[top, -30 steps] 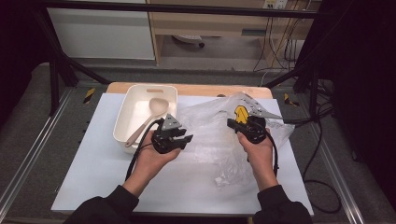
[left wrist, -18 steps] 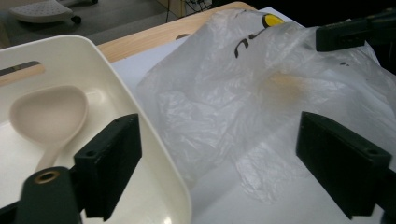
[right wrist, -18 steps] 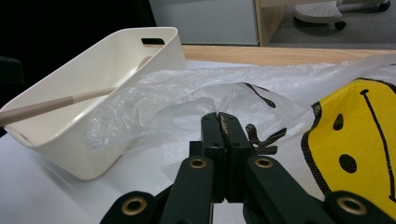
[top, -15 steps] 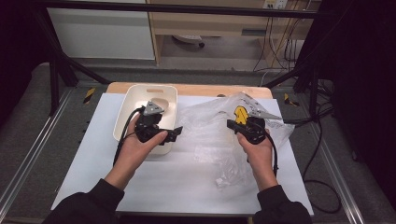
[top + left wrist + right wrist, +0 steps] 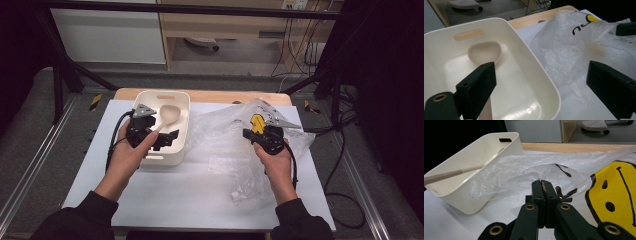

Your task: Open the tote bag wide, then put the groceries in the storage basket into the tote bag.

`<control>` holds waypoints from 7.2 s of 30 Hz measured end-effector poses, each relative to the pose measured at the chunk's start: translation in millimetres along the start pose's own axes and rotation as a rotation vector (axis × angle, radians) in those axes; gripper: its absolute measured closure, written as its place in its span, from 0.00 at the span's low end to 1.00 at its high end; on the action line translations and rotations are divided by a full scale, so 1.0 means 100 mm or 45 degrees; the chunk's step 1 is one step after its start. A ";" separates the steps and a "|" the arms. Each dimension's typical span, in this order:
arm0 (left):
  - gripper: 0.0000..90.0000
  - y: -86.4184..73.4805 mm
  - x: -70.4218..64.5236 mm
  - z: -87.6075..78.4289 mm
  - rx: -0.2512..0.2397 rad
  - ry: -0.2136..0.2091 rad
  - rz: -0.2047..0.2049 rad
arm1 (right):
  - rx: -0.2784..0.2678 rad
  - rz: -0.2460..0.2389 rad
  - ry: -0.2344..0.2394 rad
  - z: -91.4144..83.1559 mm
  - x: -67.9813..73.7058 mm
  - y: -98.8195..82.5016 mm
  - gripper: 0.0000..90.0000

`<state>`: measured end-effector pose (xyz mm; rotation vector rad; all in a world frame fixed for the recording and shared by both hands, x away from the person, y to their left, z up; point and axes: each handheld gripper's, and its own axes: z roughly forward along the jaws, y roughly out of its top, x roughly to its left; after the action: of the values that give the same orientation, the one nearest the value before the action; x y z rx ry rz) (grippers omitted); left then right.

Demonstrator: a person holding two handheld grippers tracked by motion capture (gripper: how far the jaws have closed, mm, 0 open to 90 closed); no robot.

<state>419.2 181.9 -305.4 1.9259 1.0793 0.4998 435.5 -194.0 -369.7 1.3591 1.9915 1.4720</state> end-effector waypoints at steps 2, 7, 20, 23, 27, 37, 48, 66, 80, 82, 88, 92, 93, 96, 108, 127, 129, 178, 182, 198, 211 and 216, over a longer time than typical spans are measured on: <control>0.10 0.00 0.03 -0.02 -0.003 0.012 -0.006 | 0.001 0.000 0.000 0.00 0.00 0.00 1.00; 0.10 0.00 0.10 -0.06 0.002 0.027 -0.013 | 0.002 -0.001 -0.002 0.00 0.00 -0.01 1.00; 0.10 -0.03 0.28 -0.14 0.003 0.064 -0.036 | 0.009 -0.004 -0.004 0.01 -0.01 -0.01 1.00; 0.10 -0.04 0.32 -0.15 -0.001 0.070 -0.044 | 0.011 -0.006 -0.003 0.01 -0.01 -0.02 1.00; 0.10 -0.05 0.38 -0.17 -0.002 0.081 -0.054 | 0.015 -0.006 -0.005 0.02 -0.01 -0.02 1.00; 0.10 -0.12 0.51 -0.17 0.028 0.090 -0.079 | 0.028 -0.009 -0.003 0.04 -0.01 -0.04 1.00; 0.12 -0.15 0.57 -0.13 0.049 0.095 -0.062 | 0.045 -0.009 0.000 0.06 -0.01 -0.07 1.00; 0.21 -0.24 0.71 -0.01 0.038 0.107 -0.090 | 0.046 -0.008 -0.002 0.05 -0.03 -0.07 1.00; 0.25 -0.30 0.62 0.12 0.134 0.082 -0.131 | 0.054 -0.011 -0.004 0.05 -0.03 -0.08 1.00; 0.27 -0.32 0.59 0.14 0.152 0.079 -0.122 | 0.055 -0.011 -0.004 0.05 -0.03 -0.08 1.00; 0.37 -0.37 0.54 0.19 0.213 0.080 -0.098 | 0.055 -0.010 -0.005 0.05 -0.04 -0.08 1.00; 0.42 -0.43 0.54 0.22 0.240 0.084 -0.111 | 0.057 -0.010 -0.004 0.05 -0.03 -0.08 1.00; 0.43 -0.44 0.54 0.23 0.241 0.087 -0.117 | 0.057 -0.011 -0.005 0.05 -0.03 -0.08 1.00; 0.47 -0.48 0.56 0.24 0.255 0.084 -0.127 | 0.058 -0.010 -0.005 0.05 -0.04 -0.08 1.00; 0.62 -0.53 0.58 0.31 0.276 0.079 -0.155 | 0.063 -0.015 -0.002 0.06 -0.04 -0.09 1.00; 0.72 -0.52 0.64 0.37 0.336 0.111 -0.184 | 0.065 -0.008 -0.002 0.05 -0.04 -0.09 1.00; 0.73 -0.52 0.66 0.37 0.333 0.107 -0.200 | 0.062 -0.007 -0.001 0.05 -0.05 -0.08 1.00; 0.77 -0.57 0.19 -0.68 0.028 -0.146 0.074 | 0.155 -0.082 -0.001 0.20 0.03 -0.03 1.00; 0.77 -0.55 0.15 -0.68 0.034 -0.161 0.088 | 0.183 -0.106 0.008 0.22 0.09 0.11 1.00; 0.77 -0.54 -0.01 -0.90 0.011 -0.195 0.152 | 0.287 -0.091 0.061 0.18 0.17 0.47 1.00; 0.77 -0.60 -0.26 -0.74 0.082 -0.296 0.191 | 0.303 -0.067 0.066 0.24 0.12 0.49 1.00; 0.77 -0.64 -0.31 -0.60 0.113 -0.310 0.194 | 0.285 -0.064 0.069 0.19 0.12 0.52 1.00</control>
<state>330.5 202.2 -323.5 2.0954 0.8145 0.2942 469.0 -172.1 -329.5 1.3556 2.2644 1.3084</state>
